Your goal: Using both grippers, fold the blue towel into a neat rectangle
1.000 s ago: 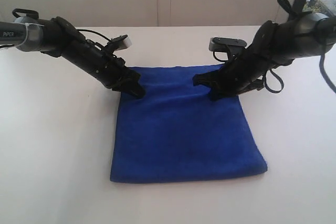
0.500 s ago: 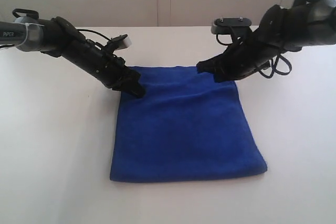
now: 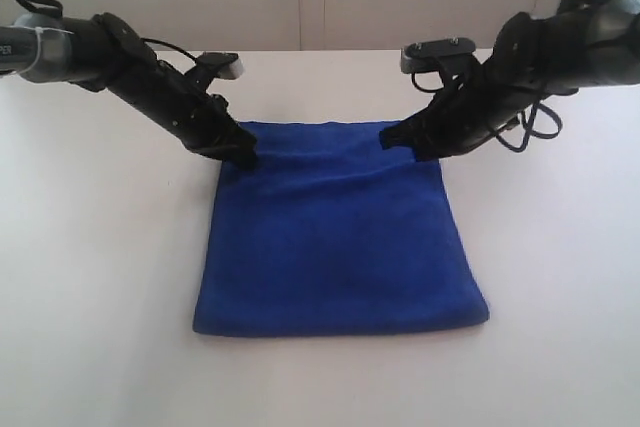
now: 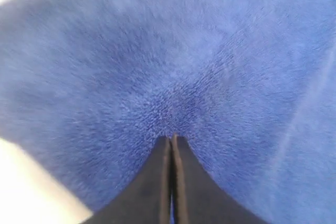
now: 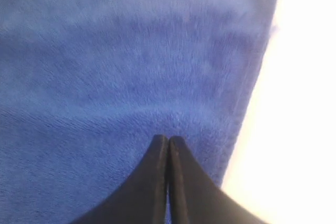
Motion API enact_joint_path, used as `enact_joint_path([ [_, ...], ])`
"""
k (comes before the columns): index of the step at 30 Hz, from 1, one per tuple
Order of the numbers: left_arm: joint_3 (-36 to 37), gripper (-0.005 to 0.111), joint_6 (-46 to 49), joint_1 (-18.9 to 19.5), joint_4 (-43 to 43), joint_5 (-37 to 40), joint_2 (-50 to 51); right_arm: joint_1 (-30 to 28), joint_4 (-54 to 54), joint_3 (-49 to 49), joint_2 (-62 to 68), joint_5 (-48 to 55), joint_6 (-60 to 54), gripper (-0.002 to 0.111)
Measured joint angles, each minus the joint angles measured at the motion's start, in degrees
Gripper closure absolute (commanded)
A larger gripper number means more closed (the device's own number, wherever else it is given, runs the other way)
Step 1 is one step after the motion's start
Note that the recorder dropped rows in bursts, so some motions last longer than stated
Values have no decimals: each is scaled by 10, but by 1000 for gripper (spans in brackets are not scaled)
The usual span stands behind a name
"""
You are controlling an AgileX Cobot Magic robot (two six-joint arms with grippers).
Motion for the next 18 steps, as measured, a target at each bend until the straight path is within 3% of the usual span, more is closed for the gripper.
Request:
enact_joint_path([
  [9, 1, 107, -46, 1, 68, 40, -92, 0, -26, 0, -75, 74, 0, 108],
  [18, 3, 107, -129, 1, 119, 157, -130, 0, -29, 6, -111, 188, 5, 108],
])
